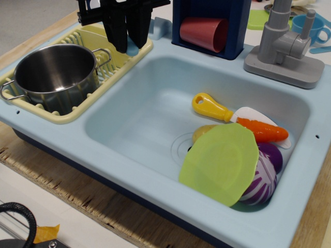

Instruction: Put spoon in pot

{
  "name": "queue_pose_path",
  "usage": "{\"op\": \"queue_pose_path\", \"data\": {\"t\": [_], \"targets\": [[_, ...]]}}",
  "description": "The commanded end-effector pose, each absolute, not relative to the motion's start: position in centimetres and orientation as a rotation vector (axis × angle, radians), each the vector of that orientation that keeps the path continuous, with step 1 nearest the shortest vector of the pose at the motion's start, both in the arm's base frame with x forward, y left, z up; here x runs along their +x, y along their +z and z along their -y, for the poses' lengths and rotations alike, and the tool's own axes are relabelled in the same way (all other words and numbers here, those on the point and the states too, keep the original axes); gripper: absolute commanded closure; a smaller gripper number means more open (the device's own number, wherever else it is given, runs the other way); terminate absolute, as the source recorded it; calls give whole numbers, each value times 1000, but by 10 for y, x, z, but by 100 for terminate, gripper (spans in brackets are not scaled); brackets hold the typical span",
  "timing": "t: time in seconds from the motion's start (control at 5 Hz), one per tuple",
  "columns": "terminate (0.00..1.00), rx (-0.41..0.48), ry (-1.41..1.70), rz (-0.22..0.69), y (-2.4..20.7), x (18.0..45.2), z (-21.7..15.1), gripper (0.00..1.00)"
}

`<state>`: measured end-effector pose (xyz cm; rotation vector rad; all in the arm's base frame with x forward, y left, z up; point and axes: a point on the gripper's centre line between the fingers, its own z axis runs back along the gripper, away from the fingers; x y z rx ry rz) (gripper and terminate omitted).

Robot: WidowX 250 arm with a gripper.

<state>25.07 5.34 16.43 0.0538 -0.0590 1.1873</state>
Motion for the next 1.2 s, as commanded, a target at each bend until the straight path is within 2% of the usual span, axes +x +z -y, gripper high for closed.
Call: {"op": "queue_pose_path", "data": {"t": [0.0,0.4,0.6,0.8,1.0], "targets": [[0,-15,1363,33,169,221,-70,100],[0,-80,1480,-146,161,200,-81,100],[0,-136,1392,-208,155,204,-86,0],[0,-136,1392,-208,155,204,-86,0],[100,-136,1392,-208,155,204,-86,0]]}}
